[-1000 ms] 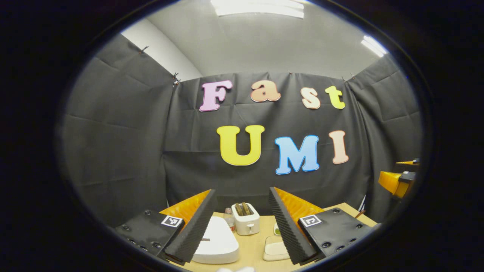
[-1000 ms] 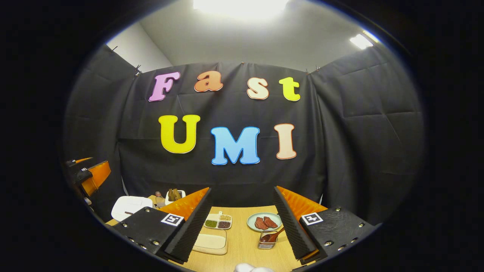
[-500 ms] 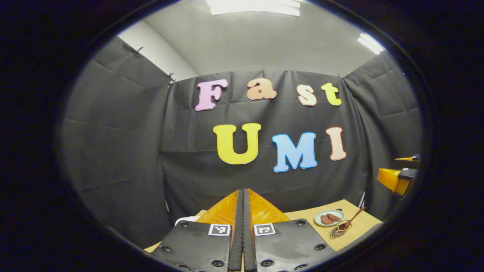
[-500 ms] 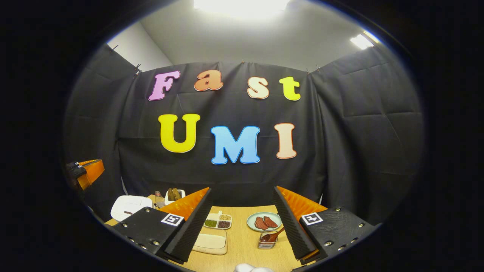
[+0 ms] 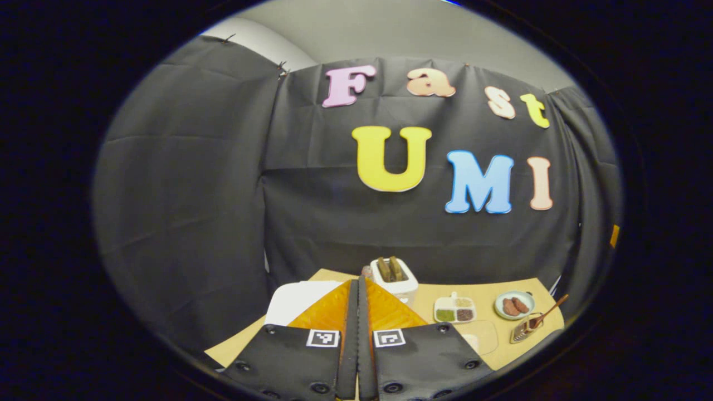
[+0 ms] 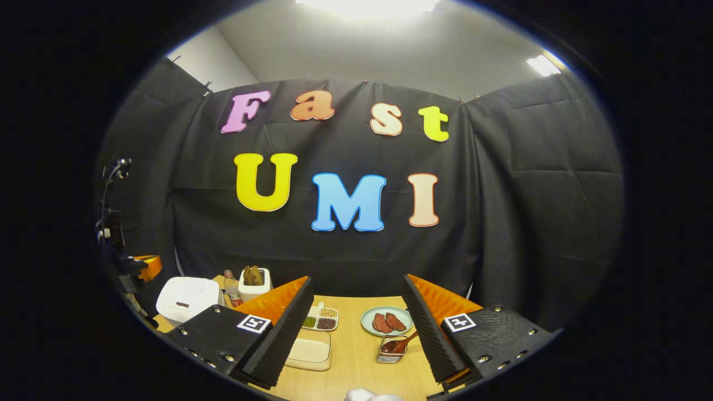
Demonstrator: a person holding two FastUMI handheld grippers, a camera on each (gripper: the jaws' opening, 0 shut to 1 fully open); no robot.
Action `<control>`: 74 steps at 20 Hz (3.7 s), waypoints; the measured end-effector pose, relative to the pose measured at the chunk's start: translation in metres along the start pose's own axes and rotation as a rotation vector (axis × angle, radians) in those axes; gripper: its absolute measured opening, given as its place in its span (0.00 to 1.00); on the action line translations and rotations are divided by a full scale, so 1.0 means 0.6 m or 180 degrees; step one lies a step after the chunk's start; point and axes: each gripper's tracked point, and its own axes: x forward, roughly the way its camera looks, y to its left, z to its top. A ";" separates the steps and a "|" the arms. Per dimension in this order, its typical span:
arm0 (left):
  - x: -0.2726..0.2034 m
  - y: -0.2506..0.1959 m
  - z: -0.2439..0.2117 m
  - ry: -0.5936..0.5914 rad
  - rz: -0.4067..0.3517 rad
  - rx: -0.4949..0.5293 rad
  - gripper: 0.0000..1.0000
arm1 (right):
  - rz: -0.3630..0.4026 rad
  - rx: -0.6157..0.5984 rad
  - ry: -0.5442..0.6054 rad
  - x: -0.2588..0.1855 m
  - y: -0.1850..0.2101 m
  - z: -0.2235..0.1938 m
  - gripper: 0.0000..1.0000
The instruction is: Close the left gripper, press the button to open the rice cooker; take a wooden spoon from the chopstick holder with the right hand, scoop a spoonful of rice and pour it into the rice cooker, then put the wooden spoon back into the chopstick holder.
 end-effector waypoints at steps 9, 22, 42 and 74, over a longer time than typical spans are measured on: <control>0.133 0.049 -0.182 0.0725 0.0403 -0.0020 0.09 | 0.0005 -0.0233 0.0195 0.023 0.024 -0.027 0.97; 0.163 0.071 -0.267 0.1178 0.0452 -0.0009 0.09 | 0.0056 -0.0179 0.0282 0.041 0.039 -0.042 0.97; 0.037 0.017 0.076 -0.0877 0.0207 0.0265 0.10 | -0.0019 0.0040 0.0038 0.019 0.021 -0.022 0.97; -0.149 -0.117 0.052 -0.0694 -0.0513 0.0061 1.00 | -0.0752 0.0636 0.0634 0.200 -0.212 -0.422 0.98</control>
